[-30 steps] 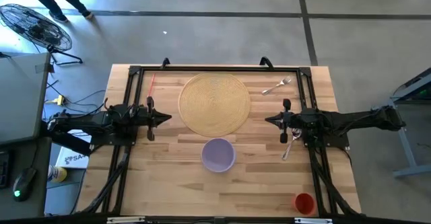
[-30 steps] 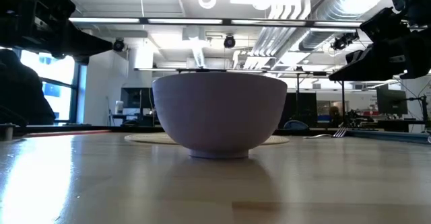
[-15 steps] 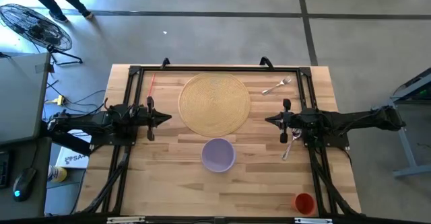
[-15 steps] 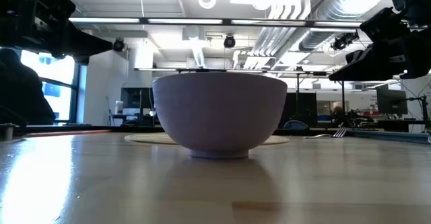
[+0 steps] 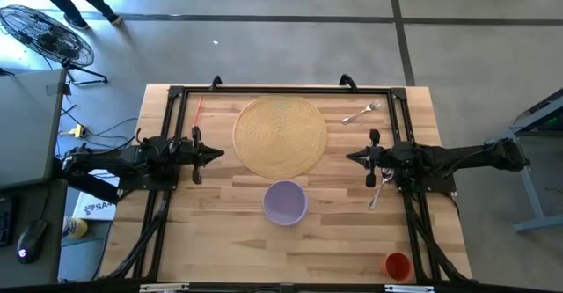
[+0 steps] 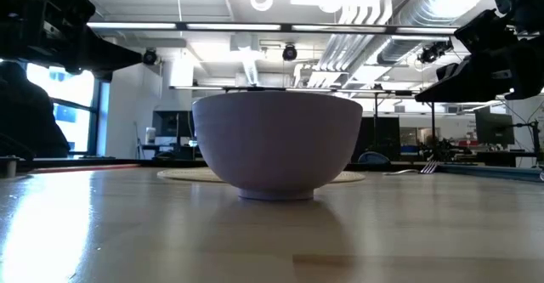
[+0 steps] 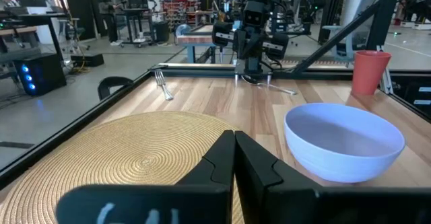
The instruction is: Pick & Place Utensil
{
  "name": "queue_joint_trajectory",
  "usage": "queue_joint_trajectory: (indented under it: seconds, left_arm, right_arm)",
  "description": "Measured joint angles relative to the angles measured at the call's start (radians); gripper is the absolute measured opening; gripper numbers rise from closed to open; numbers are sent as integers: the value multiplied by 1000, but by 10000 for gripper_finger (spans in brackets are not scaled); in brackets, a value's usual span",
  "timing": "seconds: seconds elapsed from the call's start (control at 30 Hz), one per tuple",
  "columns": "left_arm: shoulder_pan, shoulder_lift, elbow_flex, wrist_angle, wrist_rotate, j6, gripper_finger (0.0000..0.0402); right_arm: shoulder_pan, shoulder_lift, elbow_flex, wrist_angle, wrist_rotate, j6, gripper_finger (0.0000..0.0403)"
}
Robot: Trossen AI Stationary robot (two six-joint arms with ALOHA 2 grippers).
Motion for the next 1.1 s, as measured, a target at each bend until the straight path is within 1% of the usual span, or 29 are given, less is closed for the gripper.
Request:
queue_joint_trajectory:
  seconds: [0.07, 0.17, 0.23, 0.33, 0.43, 0.5, 0.6, 0.67, 0.77, 0.9, 0.97, 1.03, 1.1]
  left_arm:
    - [0, 0, 0, 0, 0, 0, 1]
    - [0, 0, 0, 0, 0, 0, 1]
    - [0, 0, 0, 0, 0, 0, 1]
    - [0, 0, 0, 0, 0, 0, 1]
    - [0, 0, 0, 0, 0, 0, 1]
    - [0, 0, 0, 0, 0, 0, 1]
    - [0, 0, 0, 0, 0, 0, 1]
    - [0, 0, 0, 0, 0, 0, 1]
    - [0, 0, 0, 0, 0, 0, 1]
    - [0, 0, 0, 0, 0, 0, 1]
    - [0, 0, 0, 0, 0, 0, 1]
    - [0, 0, 0, 0, 0, 0, 1]
    - [0, 0, 0, 0, 0, 0, 1]
  right_arm:
    - [0, 0, 0, 0, 0, -14, 0]
    - [-1, 0, 0, 0, 24, -183, 0]
    - [-1, 0, 0, 4, 17, -204, 0]
    - [0, 0, 0, 33, -23, -146, 0]
    - [0, 0, 0, 107, -39, -80, 0]
    - [0, 0, 0, 167, -42, 17, 0]
    - [0, 0, 0, 268, -17, 164, 0]
    - [0, 0, 0, 327, -5, 226, 0]
    - [0, 1, 0, 402, -4, 244, 0]
    - [0, 1, 0, 476, -31, 278, 0]
    - [-1, 2, 0, 510, -3, 263, 0]
    - [0, 12, 0, 517, 13, 290, 0]
    - [9, 37, 0, 511, -39, 312, 0]
